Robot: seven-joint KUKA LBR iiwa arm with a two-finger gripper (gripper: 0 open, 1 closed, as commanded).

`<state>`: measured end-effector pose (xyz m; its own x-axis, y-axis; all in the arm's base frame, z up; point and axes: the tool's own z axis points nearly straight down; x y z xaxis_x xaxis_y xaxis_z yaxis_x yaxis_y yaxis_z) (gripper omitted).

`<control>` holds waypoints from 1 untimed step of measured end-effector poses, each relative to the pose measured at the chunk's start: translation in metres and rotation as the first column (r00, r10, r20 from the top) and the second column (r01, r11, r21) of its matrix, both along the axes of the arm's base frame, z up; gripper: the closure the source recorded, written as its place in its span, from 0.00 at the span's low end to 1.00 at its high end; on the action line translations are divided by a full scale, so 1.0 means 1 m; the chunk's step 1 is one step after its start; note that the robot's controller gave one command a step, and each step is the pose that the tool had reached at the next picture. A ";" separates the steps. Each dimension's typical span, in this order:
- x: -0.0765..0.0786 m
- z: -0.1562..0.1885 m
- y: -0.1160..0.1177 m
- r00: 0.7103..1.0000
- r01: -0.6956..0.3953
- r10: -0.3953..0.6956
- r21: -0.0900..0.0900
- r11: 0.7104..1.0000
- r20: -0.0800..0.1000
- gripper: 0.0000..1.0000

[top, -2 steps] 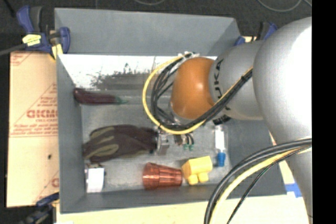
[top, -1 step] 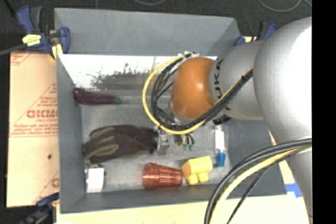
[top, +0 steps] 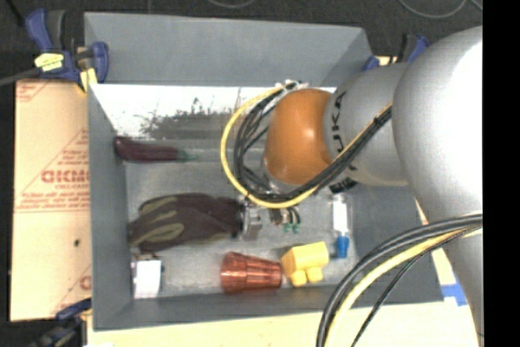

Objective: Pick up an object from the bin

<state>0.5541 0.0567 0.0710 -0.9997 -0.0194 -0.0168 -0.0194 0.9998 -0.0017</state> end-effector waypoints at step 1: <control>0.000 0.000 0.000 1.000 0.000 0.000 0.000 1.000 0.000 1.00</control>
Offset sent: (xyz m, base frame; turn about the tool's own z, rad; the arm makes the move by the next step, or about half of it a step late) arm 0.0094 -0.0103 0.1465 -0.0322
